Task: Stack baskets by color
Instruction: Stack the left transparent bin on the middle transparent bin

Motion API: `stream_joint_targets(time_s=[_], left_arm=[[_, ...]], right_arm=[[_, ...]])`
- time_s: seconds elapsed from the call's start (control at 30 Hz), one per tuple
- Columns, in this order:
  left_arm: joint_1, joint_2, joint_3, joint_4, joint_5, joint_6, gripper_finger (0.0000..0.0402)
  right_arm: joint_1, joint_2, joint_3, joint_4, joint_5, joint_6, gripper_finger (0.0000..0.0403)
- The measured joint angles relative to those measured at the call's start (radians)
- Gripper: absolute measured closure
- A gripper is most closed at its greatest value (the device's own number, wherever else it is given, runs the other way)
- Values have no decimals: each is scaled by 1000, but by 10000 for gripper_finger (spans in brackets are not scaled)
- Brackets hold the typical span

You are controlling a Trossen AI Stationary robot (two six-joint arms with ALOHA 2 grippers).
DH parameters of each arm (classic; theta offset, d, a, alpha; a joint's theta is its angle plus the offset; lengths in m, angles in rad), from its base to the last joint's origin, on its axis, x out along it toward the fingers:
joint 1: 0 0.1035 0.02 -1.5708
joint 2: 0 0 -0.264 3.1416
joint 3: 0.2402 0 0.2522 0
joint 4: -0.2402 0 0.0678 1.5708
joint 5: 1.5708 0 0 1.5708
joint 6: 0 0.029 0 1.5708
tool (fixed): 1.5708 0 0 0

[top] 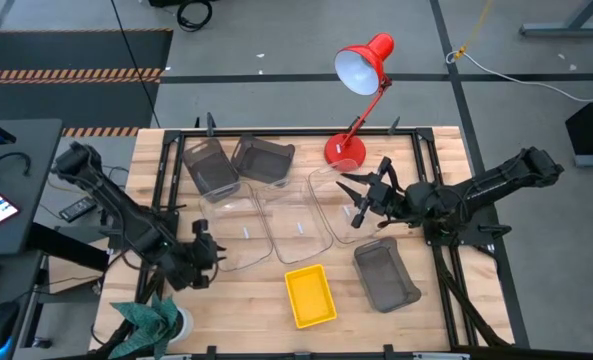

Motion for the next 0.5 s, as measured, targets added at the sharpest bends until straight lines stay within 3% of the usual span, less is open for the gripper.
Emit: stream_joint_targets(time_s=[0.23, 0.5], left_arm=[[0, 83, 99, -133, -1, -30, 276], [0, 106, 116, -141, -1, -83, 227]], right_arm=[[0, 0, 0, -8, 1, 0, 298], [0, 1, 0, -17, 0, 1, 298]])
